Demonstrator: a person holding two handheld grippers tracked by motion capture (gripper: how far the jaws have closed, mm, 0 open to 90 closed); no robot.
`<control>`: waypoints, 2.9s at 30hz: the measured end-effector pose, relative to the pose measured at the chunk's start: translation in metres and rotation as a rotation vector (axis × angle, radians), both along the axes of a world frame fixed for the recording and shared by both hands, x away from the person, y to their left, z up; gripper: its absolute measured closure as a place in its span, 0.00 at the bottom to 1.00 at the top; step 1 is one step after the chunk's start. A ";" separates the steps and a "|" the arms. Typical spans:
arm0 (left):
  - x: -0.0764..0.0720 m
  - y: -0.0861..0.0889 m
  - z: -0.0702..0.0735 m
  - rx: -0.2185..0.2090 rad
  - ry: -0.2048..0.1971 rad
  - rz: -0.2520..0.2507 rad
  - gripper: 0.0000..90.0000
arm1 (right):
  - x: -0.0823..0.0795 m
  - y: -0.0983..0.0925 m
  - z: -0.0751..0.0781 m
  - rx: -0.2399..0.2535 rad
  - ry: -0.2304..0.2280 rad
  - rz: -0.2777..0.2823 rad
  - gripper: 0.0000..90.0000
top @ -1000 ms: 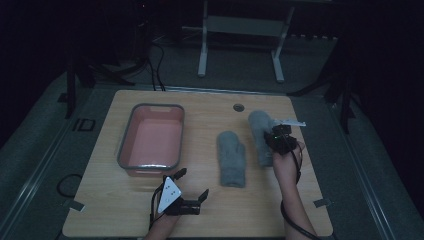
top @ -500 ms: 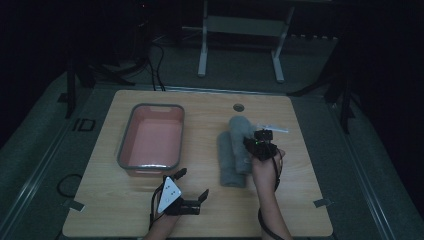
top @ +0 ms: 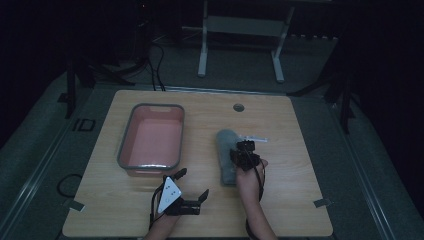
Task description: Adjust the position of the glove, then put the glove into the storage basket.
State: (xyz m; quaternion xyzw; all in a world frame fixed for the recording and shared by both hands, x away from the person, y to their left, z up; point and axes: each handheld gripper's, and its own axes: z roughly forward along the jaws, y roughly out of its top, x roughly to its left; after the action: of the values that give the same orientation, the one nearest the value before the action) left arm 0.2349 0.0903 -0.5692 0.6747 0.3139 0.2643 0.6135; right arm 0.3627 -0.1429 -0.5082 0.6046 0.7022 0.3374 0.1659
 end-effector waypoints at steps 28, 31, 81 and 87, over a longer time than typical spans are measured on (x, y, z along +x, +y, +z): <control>0.000 0.000 0.000 -0.006 0.003 0.002 0.00 | 0.002 -0.071 0.031 0.122 0.000 0.189 0.52; 0.000 0.000 0.000 -0.003 0.003 0.004 0.00 | -0.004 -0.075 0.031 0.079 -0.006 0.234 0.49; 0.121 -0.072 0.045 0.135 0.467 -0.078 0.14 | 0.023 -0.076 0.008 0.068 -0.100 0.362 0.52; 0.127 -0.079 0.032 0.168 0.549 -0.076 0.16 | 0.024 -0.066 -0.018 0.034 -0.047 0.317 0.46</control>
State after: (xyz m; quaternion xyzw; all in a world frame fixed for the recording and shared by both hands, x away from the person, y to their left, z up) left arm 0.3619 0.0117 -0.5372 0.7808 0.4196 0.0736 0.4570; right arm 0.3870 -0.2094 -0.5259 0.4811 0.7788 0.3852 0.1167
